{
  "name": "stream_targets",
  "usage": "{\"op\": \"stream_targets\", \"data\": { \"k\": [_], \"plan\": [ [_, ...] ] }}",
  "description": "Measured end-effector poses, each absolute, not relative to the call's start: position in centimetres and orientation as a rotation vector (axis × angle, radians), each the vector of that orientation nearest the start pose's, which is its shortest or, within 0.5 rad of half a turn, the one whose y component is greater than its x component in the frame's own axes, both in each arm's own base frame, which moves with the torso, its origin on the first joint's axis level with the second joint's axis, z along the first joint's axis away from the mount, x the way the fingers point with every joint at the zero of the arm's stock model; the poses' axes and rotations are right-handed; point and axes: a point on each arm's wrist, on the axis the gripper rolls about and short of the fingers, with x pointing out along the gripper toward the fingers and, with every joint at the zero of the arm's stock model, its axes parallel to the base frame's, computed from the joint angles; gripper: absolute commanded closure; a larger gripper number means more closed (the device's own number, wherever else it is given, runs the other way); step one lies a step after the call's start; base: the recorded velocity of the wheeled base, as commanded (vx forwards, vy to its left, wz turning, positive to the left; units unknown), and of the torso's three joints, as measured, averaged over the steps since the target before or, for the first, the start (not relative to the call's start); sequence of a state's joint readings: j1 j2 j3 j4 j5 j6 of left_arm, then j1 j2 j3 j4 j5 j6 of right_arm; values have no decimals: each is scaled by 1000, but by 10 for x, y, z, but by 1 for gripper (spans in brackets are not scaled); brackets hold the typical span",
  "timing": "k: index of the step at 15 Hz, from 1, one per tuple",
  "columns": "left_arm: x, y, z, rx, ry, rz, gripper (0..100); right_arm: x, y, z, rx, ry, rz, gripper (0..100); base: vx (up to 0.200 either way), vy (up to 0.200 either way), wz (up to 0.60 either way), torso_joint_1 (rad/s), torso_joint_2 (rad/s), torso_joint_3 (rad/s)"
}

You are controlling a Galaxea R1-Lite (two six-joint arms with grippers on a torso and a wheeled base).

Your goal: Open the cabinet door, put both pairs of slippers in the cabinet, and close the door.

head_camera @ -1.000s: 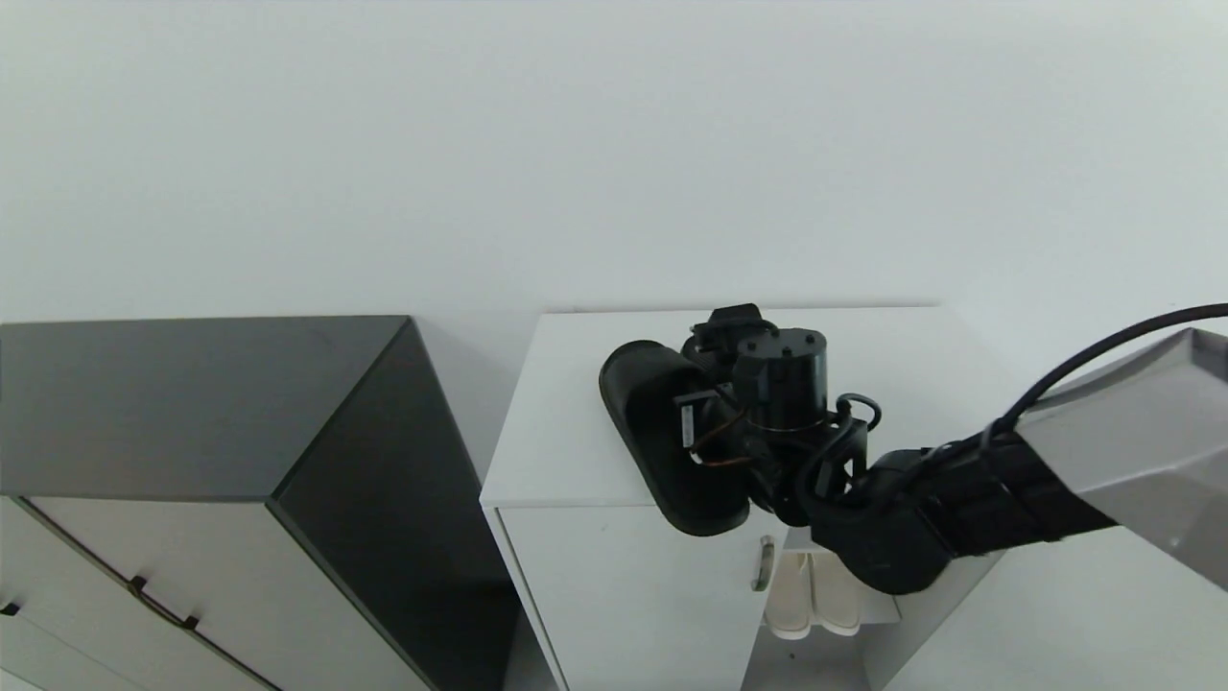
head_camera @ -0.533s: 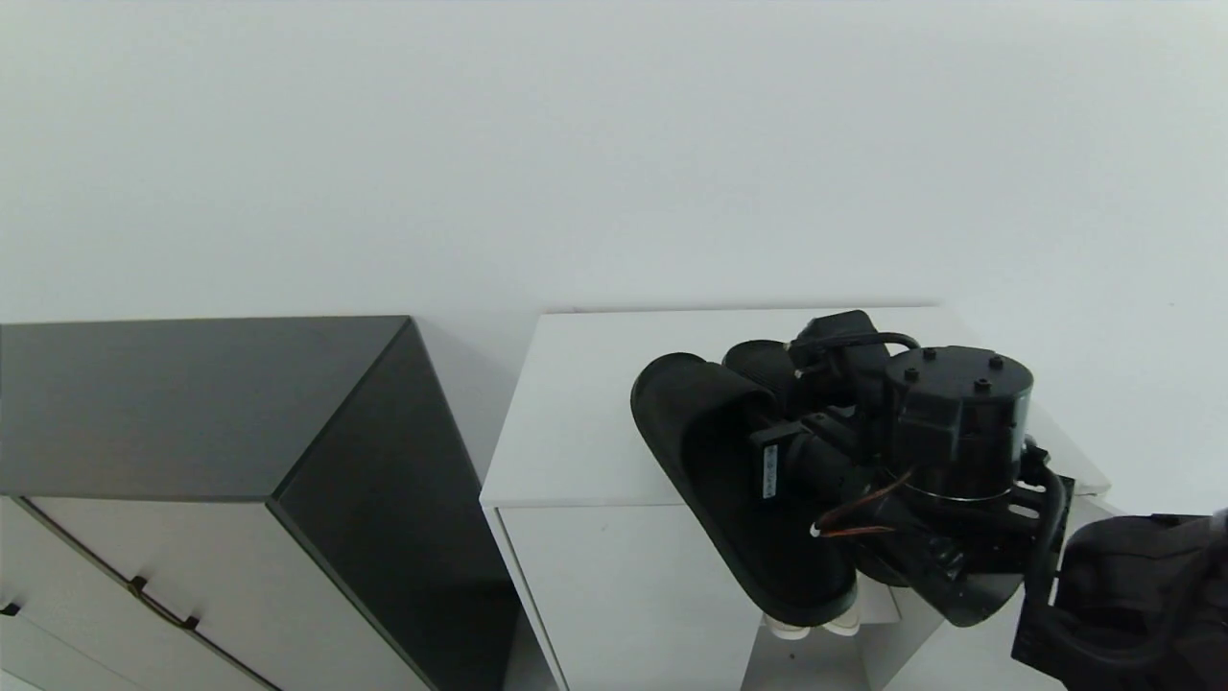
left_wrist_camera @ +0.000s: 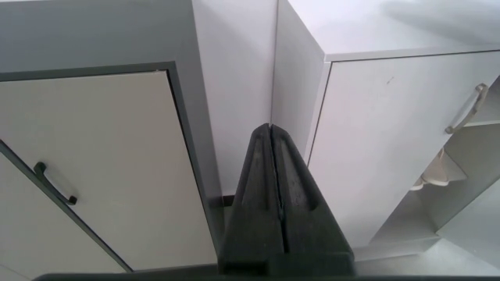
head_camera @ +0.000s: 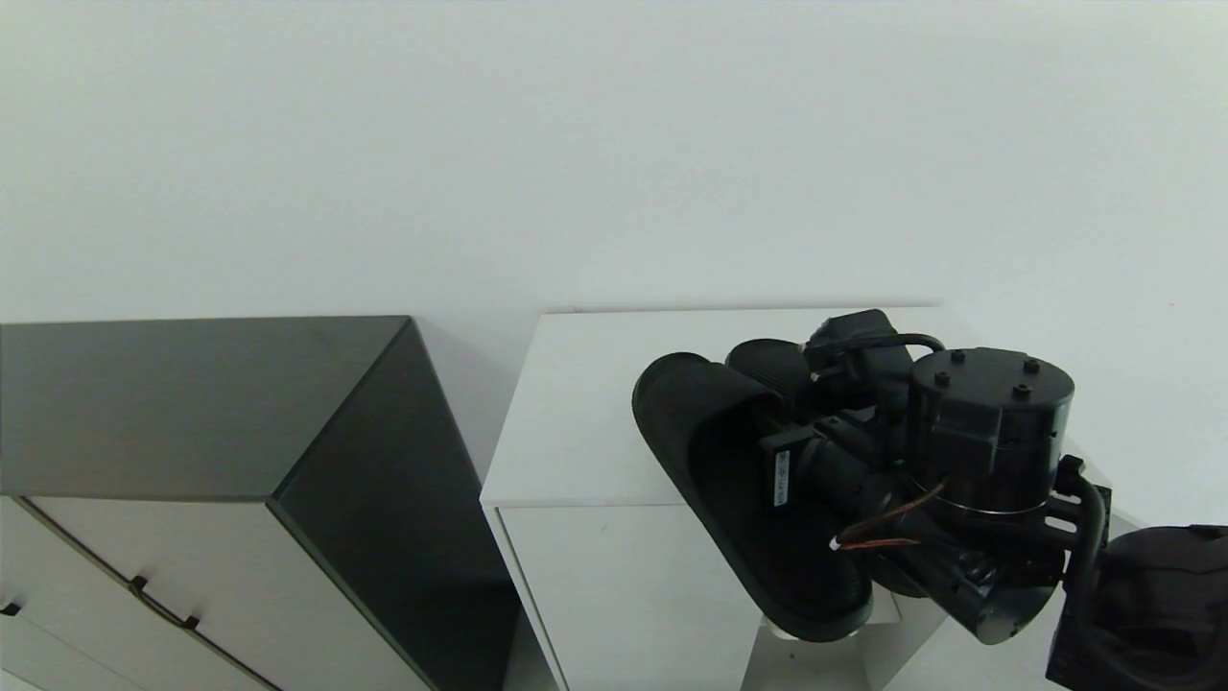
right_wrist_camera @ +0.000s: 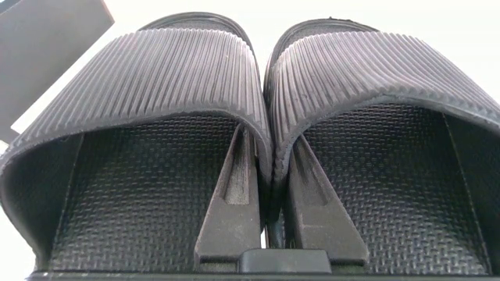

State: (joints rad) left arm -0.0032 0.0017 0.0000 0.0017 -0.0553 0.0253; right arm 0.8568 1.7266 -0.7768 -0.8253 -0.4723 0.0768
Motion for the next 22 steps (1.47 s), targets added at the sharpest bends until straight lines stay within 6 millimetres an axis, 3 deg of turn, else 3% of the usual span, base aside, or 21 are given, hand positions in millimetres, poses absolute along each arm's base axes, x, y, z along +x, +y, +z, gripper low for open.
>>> {"op": "stream_targets", "data": {
  "k": [12,22],
  "plan": [
    [-23,-1,75,25,2,-58,100,212,229,182,-7,120,378,100,-200,0,0,2,2,2],
    [-23,-1,75,24,3,-57,100,212,229,179,-10,127,379,100,0,0,0,0,0,0]
  ]
}}
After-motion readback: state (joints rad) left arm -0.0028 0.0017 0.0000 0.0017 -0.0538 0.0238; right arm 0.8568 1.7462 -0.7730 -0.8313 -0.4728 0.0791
